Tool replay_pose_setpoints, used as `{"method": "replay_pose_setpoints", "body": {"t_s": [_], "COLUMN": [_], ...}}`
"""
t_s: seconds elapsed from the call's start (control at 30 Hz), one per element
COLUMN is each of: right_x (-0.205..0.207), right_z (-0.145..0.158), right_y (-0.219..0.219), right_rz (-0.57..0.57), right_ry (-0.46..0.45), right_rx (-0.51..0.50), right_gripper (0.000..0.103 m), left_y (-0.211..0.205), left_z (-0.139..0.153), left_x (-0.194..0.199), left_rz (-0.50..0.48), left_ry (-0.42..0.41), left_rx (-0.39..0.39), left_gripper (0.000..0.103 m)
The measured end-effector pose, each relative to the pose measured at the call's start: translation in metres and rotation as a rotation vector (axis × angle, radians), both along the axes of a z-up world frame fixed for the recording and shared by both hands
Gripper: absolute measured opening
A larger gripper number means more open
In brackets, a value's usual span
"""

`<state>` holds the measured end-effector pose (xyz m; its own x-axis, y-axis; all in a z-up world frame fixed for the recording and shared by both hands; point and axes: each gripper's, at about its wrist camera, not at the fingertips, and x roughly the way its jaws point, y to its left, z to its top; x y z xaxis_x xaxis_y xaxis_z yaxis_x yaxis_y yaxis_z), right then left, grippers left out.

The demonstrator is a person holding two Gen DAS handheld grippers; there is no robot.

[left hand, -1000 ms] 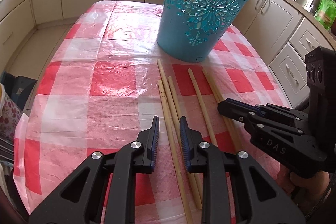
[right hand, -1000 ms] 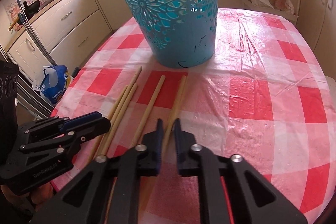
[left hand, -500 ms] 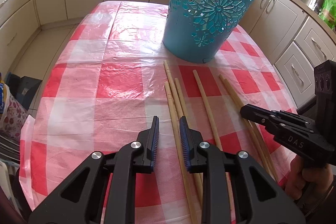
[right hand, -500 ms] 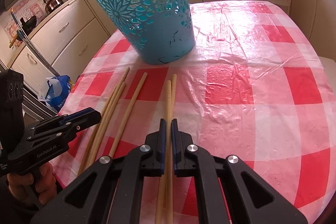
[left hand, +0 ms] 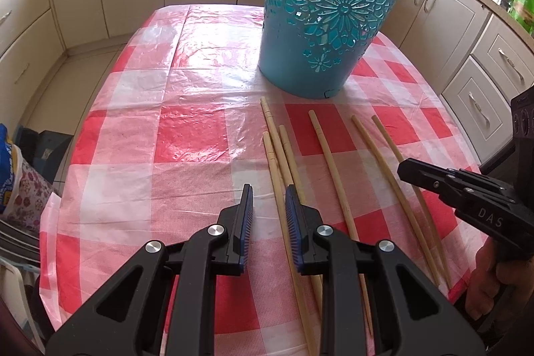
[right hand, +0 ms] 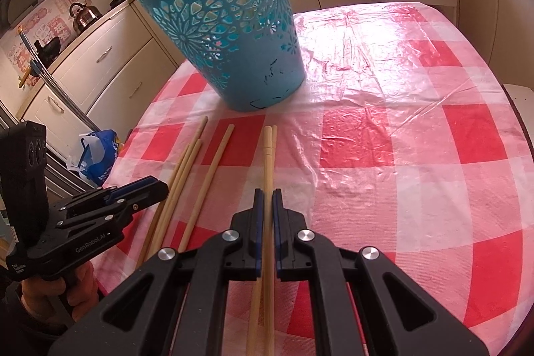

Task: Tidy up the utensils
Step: 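Grasp a chopstick with the left tool while the right tool holds its chopstick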

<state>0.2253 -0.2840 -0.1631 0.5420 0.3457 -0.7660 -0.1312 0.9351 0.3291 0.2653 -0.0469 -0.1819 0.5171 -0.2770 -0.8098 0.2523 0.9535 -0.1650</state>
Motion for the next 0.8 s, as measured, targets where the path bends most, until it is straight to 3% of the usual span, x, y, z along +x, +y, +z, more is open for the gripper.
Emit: {"method": "replay_pose_setpoints", "body": {"t_s": [0.33, 0.47, 0.57, 0.8], "right_x": [-0.003, -0.004, -0.006, -0.003], "right_z": [-0.003, -0.003, -0.002, -0.001], "right_y": [0.001, 0.006, 0.01, 0.009], "right_rz": [-0.01, 0.009, 0.015, 0.032], "right_ry": [-0.008, -0.022, -0.029, -0.009], "right_rx": [-0.131, -0.194, -0.227, -0.238], "right_gripper": [0.006, 0.006, 0.006, 0.008], "left_y": [-0.008, -0.014, -0.015, -0.005], "left_z": [0.001, 0.0, 0.001, 0.003], "left_x": [0.0, -0.003, -0.004, 0.006], "left_rz": [-0.05, -0.101, -0.157, -0.213], "left_ry": [0.022, -0.005, -0.027, 0.018], "left_rx": [0.062, 0.123, 0.147, 0.11], "left_gripper": [0.018, 0.007, 0.005, 0.005]}}
